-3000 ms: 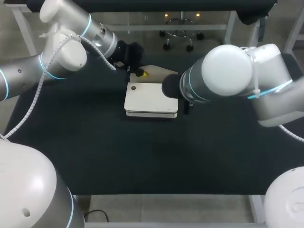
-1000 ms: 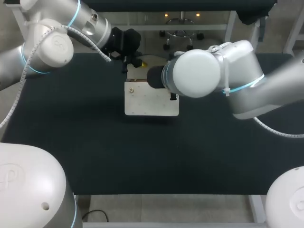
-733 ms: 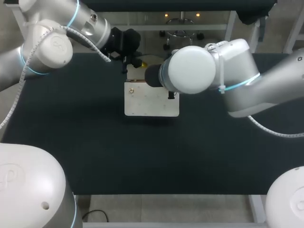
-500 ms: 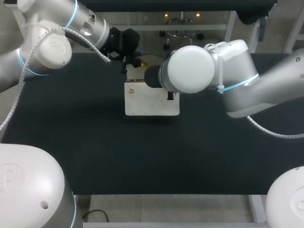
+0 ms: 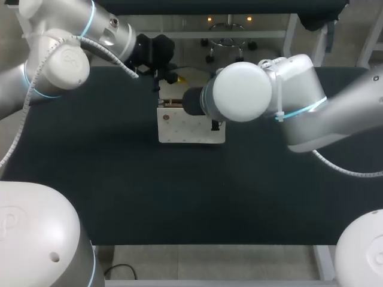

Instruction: Pick up the bag, open it, inspect its contents, close it, and place it on the opposite side

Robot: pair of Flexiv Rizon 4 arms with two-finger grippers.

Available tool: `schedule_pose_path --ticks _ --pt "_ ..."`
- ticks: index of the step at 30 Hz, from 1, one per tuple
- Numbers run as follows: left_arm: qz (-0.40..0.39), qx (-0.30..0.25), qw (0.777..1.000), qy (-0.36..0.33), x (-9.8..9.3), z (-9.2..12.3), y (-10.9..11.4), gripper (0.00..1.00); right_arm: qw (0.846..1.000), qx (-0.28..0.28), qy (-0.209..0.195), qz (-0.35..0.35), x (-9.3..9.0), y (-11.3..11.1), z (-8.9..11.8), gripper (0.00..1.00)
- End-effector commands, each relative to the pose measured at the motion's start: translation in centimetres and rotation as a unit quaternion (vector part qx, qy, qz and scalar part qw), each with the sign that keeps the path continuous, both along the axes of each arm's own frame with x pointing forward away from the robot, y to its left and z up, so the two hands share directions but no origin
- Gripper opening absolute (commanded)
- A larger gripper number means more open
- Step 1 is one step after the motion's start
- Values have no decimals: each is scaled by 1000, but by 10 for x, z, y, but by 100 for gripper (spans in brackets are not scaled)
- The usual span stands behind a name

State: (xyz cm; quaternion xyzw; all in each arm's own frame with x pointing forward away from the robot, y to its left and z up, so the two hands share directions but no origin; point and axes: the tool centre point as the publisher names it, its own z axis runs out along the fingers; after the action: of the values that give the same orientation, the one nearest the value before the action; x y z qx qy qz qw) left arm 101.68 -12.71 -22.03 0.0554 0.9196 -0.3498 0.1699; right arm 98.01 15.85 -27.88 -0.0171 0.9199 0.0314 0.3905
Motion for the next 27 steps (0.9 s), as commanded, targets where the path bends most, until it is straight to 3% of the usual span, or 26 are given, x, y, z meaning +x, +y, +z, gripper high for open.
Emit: schedule_pose_path --ticks 1,10,27 --pt "1 -3 1000 -4 -2 2 0 0 1000 1 -4 1 -8 -2 -3 0" --pt "-1 -6 1000 -14 -3 8 -1 0 1000 -3 1 4 -16 0 -7 0" --pt "-9 -1 1000 -20 -8 8 -6 0 1000 7 -3 4 7 6 -2 0"
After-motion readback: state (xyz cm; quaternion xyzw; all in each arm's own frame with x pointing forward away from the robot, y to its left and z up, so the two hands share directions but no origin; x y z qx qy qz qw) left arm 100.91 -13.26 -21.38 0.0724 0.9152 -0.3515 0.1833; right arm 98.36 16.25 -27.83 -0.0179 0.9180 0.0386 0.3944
